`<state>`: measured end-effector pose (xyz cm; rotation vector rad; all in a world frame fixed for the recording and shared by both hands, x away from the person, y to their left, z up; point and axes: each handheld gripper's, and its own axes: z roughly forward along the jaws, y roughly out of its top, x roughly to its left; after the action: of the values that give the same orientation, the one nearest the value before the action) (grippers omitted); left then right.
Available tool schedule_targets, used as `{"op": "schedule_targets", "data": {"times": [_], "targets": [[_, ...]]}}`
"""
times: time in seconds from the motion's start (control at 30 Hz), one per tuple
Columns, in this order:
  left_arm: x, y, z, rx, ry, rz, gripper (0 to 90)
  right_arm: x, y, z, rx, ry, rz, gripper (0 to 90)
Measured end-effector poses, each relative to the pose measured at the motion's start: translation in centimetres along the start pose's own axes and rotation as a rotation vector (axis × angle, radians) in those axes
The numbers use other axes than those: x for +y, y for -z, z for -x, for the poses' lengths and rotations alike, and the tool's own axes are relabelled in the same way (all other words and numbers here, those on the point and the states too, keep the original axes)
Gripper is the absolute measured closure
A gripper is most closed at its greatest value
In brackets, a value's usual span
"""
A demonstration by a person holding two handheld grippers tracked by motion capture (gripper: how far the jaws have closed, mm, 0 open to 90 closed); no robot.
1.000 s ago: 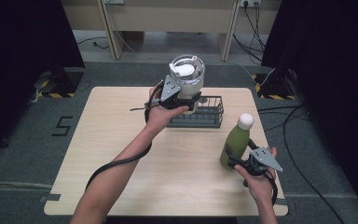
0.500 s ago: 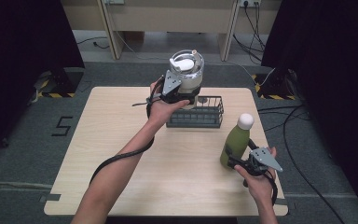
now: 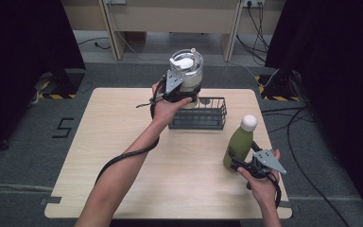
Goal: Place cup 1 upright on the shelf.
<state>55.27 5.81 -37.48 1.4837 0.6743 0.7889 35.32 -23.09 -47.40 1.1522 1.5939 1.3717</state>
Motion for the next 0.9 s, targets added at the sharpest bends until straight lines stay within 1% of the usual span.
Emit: {"op": "schedule_targets", "data": {"times": [0.1,0.13,0.17,0.2,0.23,0.27,0.3,0.33,0.43,0.53,0.57,0.63,0.73,0.77,0.87,0.9], "targets": [[-0.2,-0.2,0.0,0.023,0.008,0.002,8.7,0.0,0.0,0.0,0.001,0.001,0.000,13.6],[-0.2,-0.2,0.0,0.023,0.008,0.002,8.6,0.0,0.0,0.0,0.001,-0.001,-0.001,13.6],[-0.4,-0.3,0.0,0.037,0.007,0.006,8.7,0.0,0.0,0.0,0.001,-0.007,-0.004,13.6],[-0.4,-0.3,-0.1,0.048,-0.010,0.005,8.7,0.0,0.0,0.0,0.002,-0.004,-0.003,13.6],[-0.5,-0.4,0.0,0.048,0.010,0.007,8.7,0.0,0.0,0.0,0.001,-0.004,-0.003,13.6],[-0.6,-0.5,0.0,0.050,0.011,0.007,8.7,0.0,0.0,0.0,0.002,-0.004,-0.003,13.7],[-0.6,-0.5,-0.1,0.054,0.001,0.011,8.7,-0.1,0.0,0.0,0.002,-0.004,-0.004,13.7],[-0.7,-0.6,0.0,0.052,0.015,0.005,8.7,-0.1,0.0,0.0,0.002,-0.005,-0.004,13.7],[-1.0,-0.7,0.0,0.060,0.023,0.000,8.7,-0.1,0.0,0.0,0.004,-0.004,0.000,13.7],[-1.2,-0.9,0.0,0.070,0.015,-0.011,8.7,-0.1,-0.1,0.0,0.001,0.003,-0.002,13.7],[-1.3,-0.9,0.0,0.072,0.016,-0.008,8.7,-0.1,-0.1,0.0,0.001,0.006,-0.001,13.8],[-1.4,-1.0,0.0,0.079,0.013,-0.014,8.7,-0.1,-0.1,0.0,0.003,0.001,-0.004,13.8],[-1.5,-1.1,0.0,0.083,0.016,-0.012,8.7,-0.1,-0.1,0.0,0.002,0.002,-0.004,13.8],[-1.5,-1.1,-0.1,0.093,0.005,-0.005,8.7,-0.1,-0.1,0.0,0.003,-0.001,-0.004,13.9],[-1.6,-1.2,0.0,0.089,0.007,-0.007,8.7,-0.2,-0.1,-0.1,0.004,-0.003,-0.005,13.8],[-1.7,-1.2,0.0,0.099,-0.009,-0.018,8.7,-0.2,-0.1,-0.1,0.005,-0.002,-0.005,13.9]]}}
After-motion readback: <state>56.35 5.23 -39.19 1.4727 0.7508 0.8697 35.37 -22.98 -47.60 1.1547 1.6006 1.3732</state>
